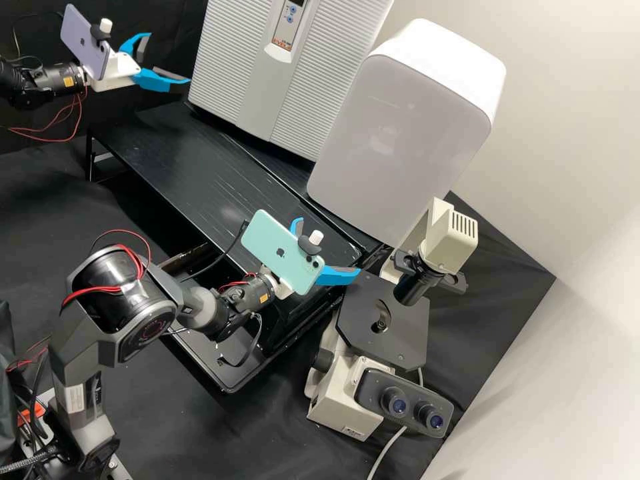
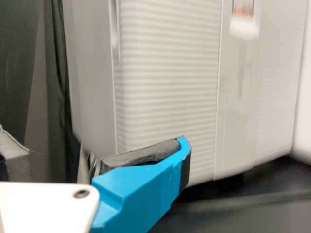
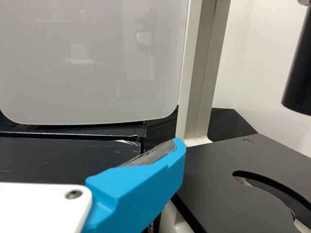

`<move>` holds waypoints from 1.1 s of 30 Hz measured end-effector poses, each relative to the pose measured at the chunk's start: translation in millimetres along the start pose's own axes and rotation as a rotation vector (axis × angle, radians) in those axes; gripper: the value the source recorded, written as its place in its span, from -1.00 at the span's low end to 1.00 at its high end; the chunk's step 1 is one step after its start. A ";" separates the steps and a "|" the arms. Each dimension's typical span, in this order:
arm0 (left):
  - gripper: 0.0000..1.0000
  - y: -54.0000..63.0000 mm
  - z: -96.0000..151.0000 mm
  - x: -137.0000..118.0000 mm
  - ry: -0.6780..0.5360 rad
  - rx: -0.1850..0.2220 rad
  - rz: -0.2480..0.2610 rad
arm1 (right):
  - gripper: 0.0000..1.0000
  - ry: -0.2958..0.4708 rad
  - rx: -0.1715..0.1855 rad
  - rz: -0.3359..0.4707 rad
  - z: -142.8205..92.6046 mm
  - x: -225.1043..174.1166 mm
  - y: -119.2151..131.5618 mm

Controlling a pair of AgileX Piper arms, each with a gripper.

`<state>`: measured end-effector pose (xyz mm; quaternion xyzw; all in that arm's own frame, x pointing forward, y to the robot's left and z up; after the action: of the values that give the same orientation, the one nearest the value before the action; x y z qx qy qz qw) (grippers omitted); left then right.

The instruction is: Open the incubator door

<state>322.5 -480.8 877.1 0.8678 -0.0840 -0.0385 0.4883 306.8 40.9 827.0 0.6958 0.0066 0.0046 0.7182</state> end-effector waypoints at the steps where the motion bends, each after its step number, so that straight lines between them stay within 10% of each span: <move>1: 1.00 6.4 -0.7 1.9 -0.011 -0.008 0.015 | 1.00 0.000 0.000 0.000 0.0 0.0 0.0; 14: 1.00 58.0 9.8 33.7 -0.110 -0.002 0.139 | 1.00 0.000 0.000 0.000 0.0 0.0 0.0; 33: 1.00 53.7 46.9 80.4 -0.260 -0.083 0.044 | 1.00 0.000 0.000 0.000 0.0 0.0 0.0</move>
<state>388.8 -562.3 899.7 0.8325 -0.1639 -0.1432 0.5094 306.8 40.9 827.0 0.6958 0.0066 0.0046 0.7182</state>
